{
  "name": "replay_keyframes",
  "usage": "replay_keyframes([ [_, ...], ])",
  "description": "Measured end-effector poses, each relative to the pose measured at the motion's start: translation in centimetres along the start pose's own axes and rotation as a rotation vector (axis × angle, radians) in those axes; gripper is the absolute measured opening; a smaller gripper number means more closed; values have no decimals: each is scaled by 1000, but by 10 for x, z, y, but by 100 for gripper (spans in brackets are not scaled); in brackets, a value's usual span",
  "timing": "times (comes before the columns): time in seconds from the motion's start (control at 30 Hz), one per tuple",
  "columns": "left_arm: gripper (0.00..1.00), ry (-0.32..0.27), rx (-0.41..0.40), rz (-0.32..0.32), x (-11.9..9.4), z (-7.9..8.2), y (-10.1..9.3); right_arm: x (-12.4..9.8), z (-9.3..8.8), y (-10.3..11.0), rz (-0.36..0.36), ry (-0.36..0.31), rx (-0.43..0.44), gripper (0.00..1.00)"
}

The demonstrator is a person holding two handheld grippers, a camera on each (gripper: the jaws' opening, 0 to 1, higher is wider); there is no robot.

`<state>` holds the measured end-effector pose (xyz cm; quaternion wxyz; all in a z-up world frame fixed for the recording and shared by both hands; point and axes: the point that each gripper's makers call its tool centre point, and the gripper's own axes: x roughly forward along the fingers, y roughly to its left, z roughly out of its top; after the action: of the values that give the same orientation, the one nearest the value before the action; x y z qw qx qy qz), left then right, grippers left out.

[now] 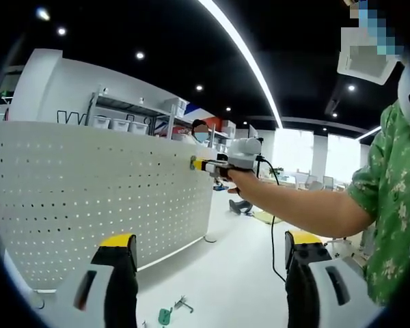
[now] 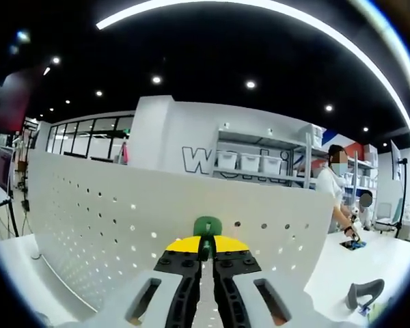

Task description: Insert the hook assembly into the mounting plate slot until the hook locks in place.

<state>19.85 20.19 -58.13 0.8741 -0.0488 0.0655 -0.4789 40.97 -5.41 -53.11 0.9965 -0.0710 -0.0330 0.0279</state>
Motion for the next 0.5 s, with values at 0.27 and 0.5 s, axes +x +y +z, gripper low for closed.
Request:
replay_keyframes([
  [0.27,92,3,1,-3,1,-1,-1,-3,-9,-2,0,19,21,8],
  [0.5,92,2,0,-2,1,-2,-1,-7,-7,0,1,11,27,13],
])
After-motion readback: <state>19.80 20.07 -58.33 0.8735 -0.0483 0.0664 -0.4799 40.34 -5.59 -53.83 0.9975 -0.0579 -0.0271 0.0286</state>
